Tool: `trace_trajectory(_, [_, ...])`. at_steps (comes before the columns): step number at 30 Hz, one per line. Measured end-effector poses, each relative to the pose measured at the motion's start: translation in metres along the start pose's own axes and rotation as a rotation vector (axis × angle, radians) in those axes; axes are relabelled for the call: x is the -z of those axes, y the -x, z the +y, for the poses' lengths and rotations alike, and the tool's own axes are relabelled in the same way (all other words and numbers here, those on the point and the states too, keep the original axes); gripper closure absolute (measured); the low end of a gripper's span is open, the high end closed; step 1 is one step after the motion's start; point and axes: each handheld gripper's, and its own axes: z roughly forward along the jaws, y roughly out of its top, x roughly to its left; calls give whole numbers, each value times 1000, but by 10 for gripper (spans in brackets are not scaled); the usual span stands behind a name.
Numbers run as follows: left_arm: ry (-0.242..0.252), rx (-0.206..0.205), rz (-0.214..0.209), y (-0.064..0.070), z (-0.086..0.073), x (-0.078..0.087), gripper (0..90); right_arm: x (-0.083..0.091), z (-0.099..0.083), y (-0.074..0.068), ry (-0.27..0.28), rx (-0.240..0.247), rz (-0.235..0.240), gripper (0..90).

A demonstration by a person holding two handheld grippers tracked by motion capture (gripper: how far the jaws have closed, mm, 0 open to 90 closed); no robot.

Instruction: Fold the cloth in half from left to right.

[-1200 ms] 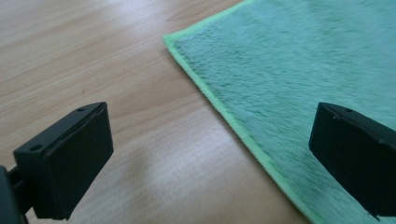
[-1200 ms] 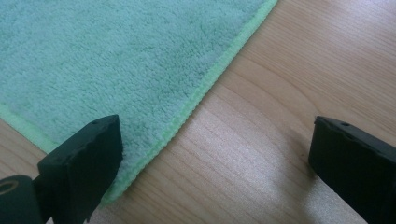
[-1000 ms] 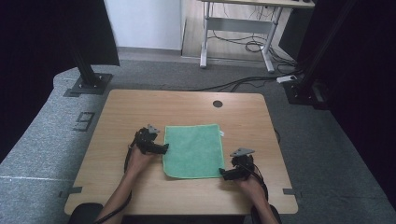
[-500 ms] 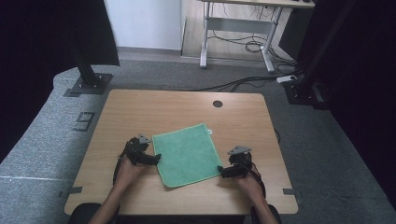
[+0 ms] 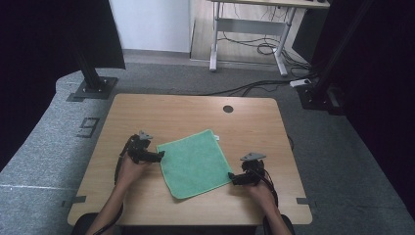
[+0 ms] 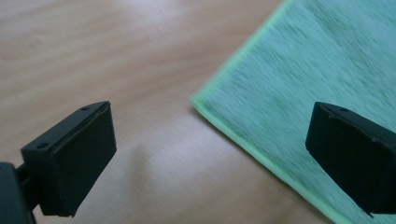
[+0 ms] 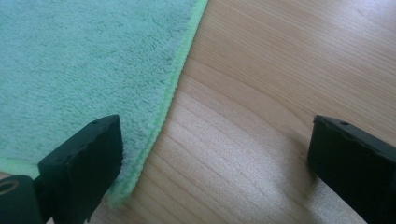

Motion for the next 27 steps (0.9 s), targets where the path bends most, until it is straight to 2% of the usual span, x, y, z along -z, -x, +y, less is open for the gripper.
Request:
trace_trajectory(6, [7, 27, 12, -12, 7, -11, 36, 0, -2, 0, 15, -3, 0, 26])
trace_trajectory(11, [1, 42, 13, -14, 5, -22, 41, 0, -3, 0, 23, -5, -2, 20])
trace_trajectory(15, [-13, 45, 39, -15, 2, -30, 42, 0, -4, 0, 32, -6, -3, 20])
trace_trajectory(18, [-19, 51, 44, -17, 1, -32, 41, 0, -5, 0, 35, -7, -4, 20])
trace_trajectory(21, [-17, 41, 49, -16, 1, -32, 42, 0, -5, 0, 35, -7, -5, 20])
trace_trajectory(27, [-24, 53, 46, -17, 1, -32, 36, -1, -4, 1, 36, -2, -1, 15])
